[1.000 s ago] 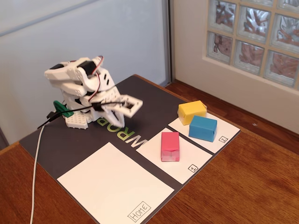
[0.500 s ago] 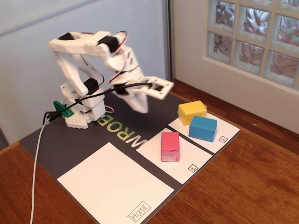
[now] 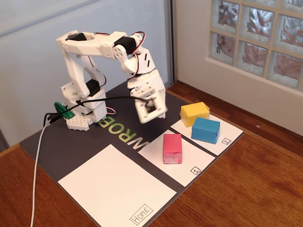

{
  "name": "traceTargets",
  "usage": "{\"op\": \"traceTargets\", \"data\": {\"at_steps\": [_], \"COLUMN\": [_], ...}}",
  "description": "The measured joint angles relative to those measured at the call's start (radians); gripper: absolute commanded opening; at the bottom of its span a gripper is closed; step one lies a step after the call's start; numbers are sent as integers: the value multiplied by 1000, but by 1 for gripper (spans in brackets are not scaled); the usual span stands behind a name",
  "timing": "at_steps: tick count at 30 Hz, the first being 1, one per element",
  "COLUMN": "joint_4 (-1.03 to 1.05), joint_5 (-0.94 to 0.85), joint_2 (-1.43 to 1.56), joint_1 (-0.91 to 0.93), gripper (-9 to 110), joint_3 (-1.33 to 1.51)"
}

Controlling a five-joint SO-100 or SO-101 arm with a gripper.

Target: Move box red to home

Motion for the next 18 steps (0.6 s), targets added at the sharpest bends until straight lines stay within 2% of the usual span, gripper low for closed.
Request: {"op": "traceTargets", "data": {"at_steps": [12,18], "joint_4": [-63,-75], "joint_5": [58,60], "joint_2": [-118,-222], "joint_1": [15,-9], "gripper": [0,0], "joint_3": [-17,-120]}}
